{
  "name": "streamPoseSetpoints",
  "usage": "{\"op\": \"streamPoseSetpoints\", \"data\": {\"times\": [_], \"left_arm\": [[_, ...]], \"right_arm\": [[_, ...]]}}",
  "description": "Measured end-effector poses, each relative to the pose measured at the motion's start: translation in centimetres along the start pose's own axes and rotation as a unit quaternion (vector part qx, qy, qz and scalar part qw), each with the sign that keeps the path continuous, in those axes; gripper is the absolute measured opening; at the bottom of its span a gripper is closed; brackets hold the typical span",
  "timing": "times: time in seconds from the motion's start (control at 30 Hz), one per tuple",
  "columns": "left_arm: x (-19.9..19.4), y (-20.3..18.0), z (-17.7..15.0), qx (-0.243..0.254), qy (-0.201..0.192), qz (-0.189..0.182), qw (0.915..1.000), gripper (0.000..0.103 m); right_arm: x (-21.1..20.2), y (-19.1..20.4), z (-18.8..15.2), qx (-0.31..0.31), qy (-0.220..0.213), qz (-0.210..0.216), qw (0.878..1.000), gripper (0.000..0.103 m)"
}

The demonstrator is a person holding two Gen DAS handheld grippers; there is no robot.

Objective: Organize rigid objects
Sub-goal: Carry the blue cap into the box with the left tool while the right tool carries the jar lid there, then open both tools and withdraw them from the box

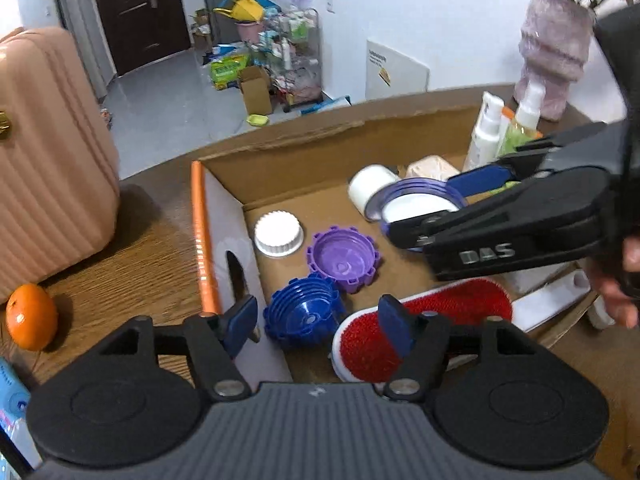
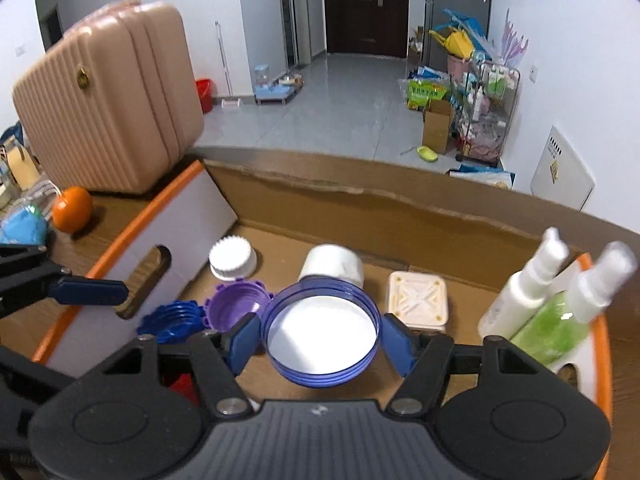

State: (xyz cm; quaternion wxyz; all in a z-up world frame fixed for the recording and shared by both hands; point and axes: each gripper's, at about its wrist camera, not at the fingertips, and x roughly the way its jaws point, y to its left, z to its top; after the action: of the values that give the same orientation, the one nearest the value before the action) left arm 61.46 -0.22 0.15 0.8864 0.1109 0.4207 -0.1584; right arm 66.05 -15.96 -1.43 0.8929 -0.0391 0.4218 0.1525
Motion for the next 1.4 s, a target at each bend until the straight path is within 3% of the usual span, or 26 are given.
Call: {"op": "streamPoseSetpoints", "data": {"times": [0.13,0.4,0.47,0.6,0.73,0.8,0.9,0.97,1.13,1.3,1.4], "left_arm": [[-2.8,0.1,-0.3,-0.011,-0.015,0.005,0.9998,0.07],[-12.6,-1.6,-2.4,-0.034,-0.082,0.005,0.996,0.074],[-14.2,-2.5,-3.5,-0.049,-0.091,0.006,0.9946,0.074],[-16.2,-3.4,-6.0,-0.084,-0.1,-0.001,0.9914,0.075],[-16.8,-2.3,-7.5,-0.107,-0.101,-0.006,0.9891,0.075],[-16.3,-1.4,-7.8,-0.111,-0.102,-0.007,0.9886,0.075],[-15.0,-0.3,-7.9,-0.126,-0.094,0.002,0.9875,0.075],[-14.1,0.5,-7.7,-0.139,-0.088,0.007,0.9863,0.075],[-13.4,0.5,-6.7,-0.145,-0.083,0.015,0.9858,0.075],[-15.5,-2.2,-5.7,-0.127,-0.099,0.028,0.9865,0.082],[-17.7,-5.1,-7.0,-0.087,-0.121,0.043,0.988,0.086]], "right_arm": [[-3.9,-0.4,0.2,-0.004,-0.025,-0.007,1.0,0.066],[-12.8,-0.5,-1.2,0.009,-0.088,-0.003,0.996,0.066],[-11.3,0.3,-1.6,-0.002,-0.093,-0.019,0.995,0.066],[-4.6,0.8,-2.0,0.036,-0.026,-0.034,0.998,0.065],[-0.4,0.9,-1.3,0.052,0.027,-0.044,0.997,0.066],[0.9,0.8,-0.8,0.059,0.048,-0.039,0.996,0.069],[1.2,0.4,-0.5,0.071,0.055,-0.025,0.996,0.083],[0.3,0.6,-0.5,0.064,0.047,-0.019,0.997,0.083],[-5.2,-0.2,-1.0,0.045,0.022,-0.011,0.999,0.083],[-15.0,-1.4,-2.9,0.02,-0.025,-0.008,0.999,0.088],[-22.2,-1.8,-6.1,-0.008,-0.078,-0.013,0.997,0.093]]}}
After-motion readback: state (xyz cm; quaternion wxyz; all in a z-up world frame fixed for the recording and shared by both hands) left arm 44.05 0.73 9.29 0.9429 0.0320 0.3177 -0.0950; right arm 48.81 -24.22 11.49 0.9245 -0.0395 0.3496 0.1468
